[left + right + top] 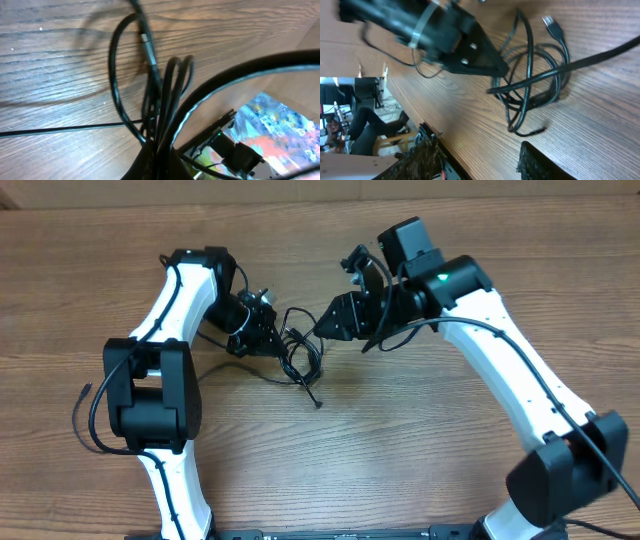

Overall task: Untangle cables
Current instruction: 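Move the right gripper back left to grasp the bundle beside the left gripper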

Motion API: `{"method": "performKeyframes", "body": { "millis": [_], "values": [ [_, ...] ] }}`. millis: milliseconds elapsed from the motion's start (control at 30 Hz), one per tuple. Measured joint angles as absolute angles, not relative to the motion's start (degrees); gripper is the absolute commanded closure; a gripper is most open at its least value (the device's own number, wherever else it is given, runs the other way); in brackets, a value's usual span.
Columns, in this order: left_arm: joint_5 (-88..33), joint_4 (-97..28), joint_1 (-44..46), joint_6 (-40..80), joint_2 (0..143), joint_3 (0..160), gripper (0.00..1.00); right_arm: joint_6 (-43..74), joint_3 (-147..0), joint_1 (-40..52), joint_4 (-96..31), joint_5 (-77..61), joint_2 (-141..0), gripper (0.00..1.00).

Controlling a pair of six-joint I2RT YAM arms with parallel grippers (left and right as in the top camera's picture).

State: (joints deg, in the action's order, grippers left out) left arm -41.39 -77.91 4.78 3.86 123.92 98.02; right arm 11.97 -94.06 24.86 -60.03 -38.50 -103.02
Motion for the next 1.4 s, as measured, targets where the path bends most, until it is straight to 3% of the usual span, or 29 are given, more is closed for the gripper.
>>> {"method": "performKeyframes", "body": {
  "millis": [433,700,967,1400],
  "values": [
    [-45.47,-79.70,4.78,2.74,123.87,99.81,0.96,12.01,-92.79,25.98,-60.53,-37.52,-105.19,0.42],
    [-51.37,-80.77,4.78,-4.03,123.87,99.81,0.96,13.02,-85.84,27.27,-52.62,-36.12,-105.45,0.42],
    [-54.33,-82.48,4.78,-8.08,123.87,99.81,0.96,19.27,-80.58,27.49,-44.75,-28.12,-105.56,0.42],
    [-54.41,-83.64,4.78,-11.60,123.87,99.81,0.96,20.99,-80.23,27.49,-44.14,-14.48,-105.56,0.36]
  ]
}}
